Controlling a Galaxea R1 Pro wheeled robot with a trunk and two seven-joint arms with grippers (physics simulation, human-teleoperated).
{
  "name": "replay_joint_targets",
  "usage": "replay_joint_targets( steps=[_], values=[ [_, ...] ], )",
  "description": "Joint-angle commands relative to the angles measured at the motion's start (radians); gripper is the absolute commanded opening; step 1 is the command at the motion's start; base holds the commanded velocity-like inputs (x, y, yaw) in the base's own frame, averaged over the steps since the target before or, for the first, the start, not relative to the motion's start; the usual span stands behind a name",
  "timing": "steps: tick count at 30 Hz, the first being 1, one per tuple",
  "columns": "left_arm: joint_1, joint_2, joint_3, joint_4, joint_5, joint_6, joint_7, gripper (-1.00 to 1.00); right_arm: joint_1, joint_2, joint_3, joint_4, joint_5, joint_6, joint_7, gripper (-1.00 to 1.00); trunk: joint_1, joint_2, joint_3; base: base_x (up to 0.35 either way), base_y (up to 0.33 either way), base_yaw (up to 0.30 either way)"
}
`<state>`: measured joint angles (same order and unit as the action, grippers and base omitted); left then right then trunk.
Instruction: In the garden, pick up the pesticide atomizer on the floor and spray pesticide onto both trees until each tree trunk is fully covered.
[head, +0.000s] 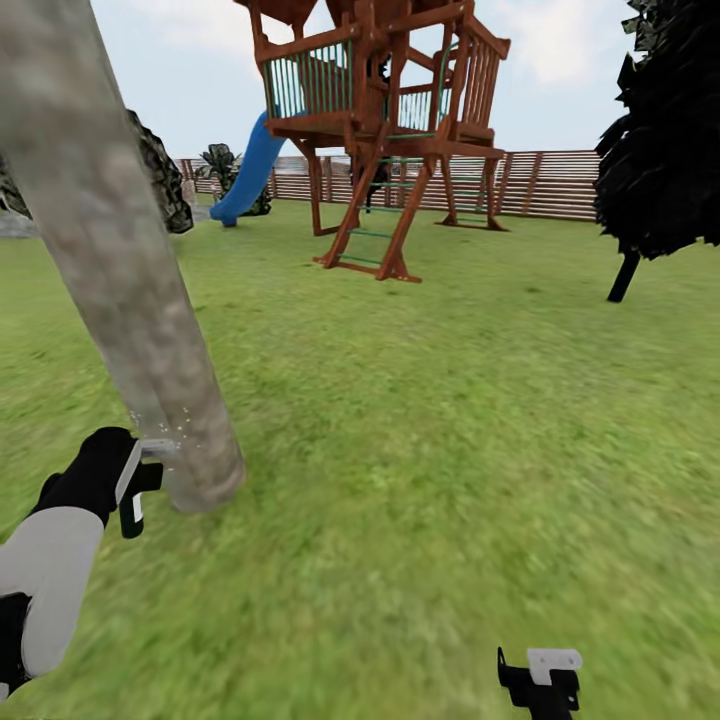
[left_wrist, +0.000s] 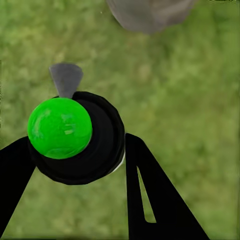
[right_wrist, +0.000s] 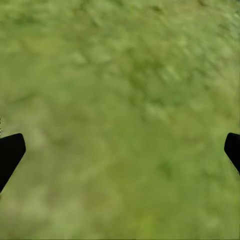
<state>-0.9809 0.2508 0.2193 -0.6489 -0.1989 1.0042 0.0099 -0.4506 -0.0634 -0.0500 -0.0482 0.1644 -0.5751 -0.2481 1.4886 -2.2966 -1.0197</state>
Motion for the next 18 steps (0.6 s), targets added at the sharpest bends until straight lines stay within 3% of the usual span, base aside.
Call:
replay_joint_targets(
  steps=[1,7,18],
  values=[
    [0.000,-0.001,0.002,0.000,-0.002,0.004,0.001,-1.00,0.000,0.000,-0.005,0.001,0.010,-0.002,-0.005,1.00,0.000,0.000,-0.001,0.250,-0.174,0.277],
    [0.027,-0.005,0.002,0.000,0.000,0.004,-0.001,-1.00,0.000,0.000,-0.005,0.001,0.010,-0.002,-0.005,1.00,0.000,0.000,-0.001,0.229,-0.181,0.229],
    [0.029,-0.005,0.002,0.000,0.000,0.004,-0.001,-1.00,0.000,-0.003,-0.005,0.001,0.011,-0.002,-0.005,1.00,0.000,0.000,-0.001,0.009,-0.273,0.009]
  ],
)
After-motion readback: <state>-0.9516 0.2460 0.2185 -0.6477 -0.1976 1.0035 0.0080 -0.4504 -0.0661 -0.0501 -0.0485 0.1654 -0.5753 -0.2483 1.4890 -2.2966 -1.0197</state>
